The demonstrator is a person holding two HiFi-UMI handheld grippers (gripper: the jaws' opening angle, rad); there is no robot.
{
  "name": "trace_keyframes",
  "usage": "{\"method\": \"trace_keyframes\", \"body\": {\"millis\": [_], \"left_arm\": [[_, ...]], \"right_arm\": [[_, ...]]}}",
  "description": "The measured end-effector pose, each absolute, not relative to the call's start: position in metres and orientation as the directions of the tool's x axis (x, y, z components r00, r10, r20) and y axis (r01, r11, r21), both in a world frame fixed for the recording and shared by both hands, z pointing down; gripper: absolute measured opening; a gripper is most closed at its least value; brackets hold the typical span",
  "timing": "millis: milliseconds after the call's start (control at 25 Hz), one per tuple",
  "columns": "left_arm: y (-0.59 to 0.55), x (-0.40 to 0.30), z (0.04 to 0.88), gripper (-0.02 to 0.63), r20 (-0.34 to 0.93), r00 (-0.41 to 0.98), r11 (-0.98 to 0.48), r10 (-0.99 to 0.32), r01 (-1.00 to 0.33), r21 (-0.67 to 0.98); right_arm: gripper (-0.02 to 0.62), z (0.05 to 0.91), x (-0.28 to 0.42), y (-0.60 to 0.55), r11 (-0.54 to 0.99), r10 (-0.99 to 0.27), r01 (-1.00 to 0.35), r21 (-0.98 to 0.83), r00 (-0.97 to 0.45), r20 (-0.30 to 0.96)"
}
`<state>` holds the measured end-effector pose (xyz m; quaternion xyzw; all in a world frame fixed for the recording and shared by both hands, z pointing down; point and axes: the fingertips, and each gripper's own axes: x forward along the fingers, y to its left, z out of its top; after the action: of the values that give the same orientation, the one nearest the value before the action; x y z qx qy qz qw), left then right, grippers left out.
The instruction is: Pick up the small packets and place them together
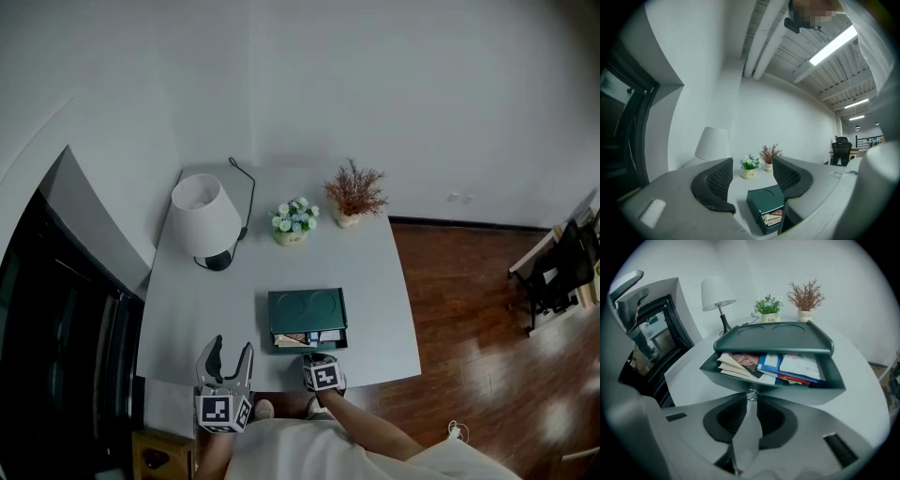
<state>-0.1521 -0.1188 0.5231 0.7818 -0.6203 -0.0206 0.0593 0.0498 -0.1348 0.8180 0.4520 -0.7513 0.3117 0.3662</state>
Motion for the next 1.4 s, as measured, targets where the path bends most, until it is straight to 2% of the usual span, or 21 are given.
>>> {"method": "trace_keyframes", "body": {"millis": [280,560,640,800,960,1120,1400], "left_arm": [[-0.119,-0.143,0.526,0.250,0.043,0.258,-0.251,-0.965,-0.959,0.129],[-0.120,-0.131,0.533,0.250,0.060,0.284,-0.273,-0.957,-0.951,0.143],[-0.119,-0.128,0.535,0.250,0.062,0.288,-0.276,-0.956,-0.950,0.148],[-0.119,-0.128,0.536,0.250,0.066,0.289,-0.277,-0.955,-0.950,0.144],[-0.121,-0.130,0.535,0.250,0.068,0.282,-0.269,-0.957,-0.950,0.157],[-0.122,-0.128,0.526,0.250,0.052,0.284,-0.273,-0.957,-0.949,0.161],[-0.124,-0.118,0.499,0.250,0.015,0.299,-0.298,-0.954,-0.952,0.074]], "right_arm": [[0.064,0.821,0.049,-0.073,0.418,-0.370,-0.888,-0.192,-0.359,0.857],[0.067,0.829,0.056,-0.072,0.424,-0.412,-0.891,-0.161,-0.348,0.842],[0.109,0.828,0.061,-0.073,0.399,-0.428,-0.905,-0.149,-0.328,0.842],[0.114,0.798,0.067,-0.068,0.406,-0.477,-0.896,-0.181,-0.377,0.794],[0.114,0.739,0.090,-0.084,0.397,-0.634,-0.908,-0.134,-0.378,0.675],[0.112,0.664,0.106,-0.112,0.382,-0.789,-0.917,-0.112,-0.387,0.477],[0.112,0.551,0.105,-0.142,0.447,-0.875,-0.889,-0.100,-0.457,0.160]]}}
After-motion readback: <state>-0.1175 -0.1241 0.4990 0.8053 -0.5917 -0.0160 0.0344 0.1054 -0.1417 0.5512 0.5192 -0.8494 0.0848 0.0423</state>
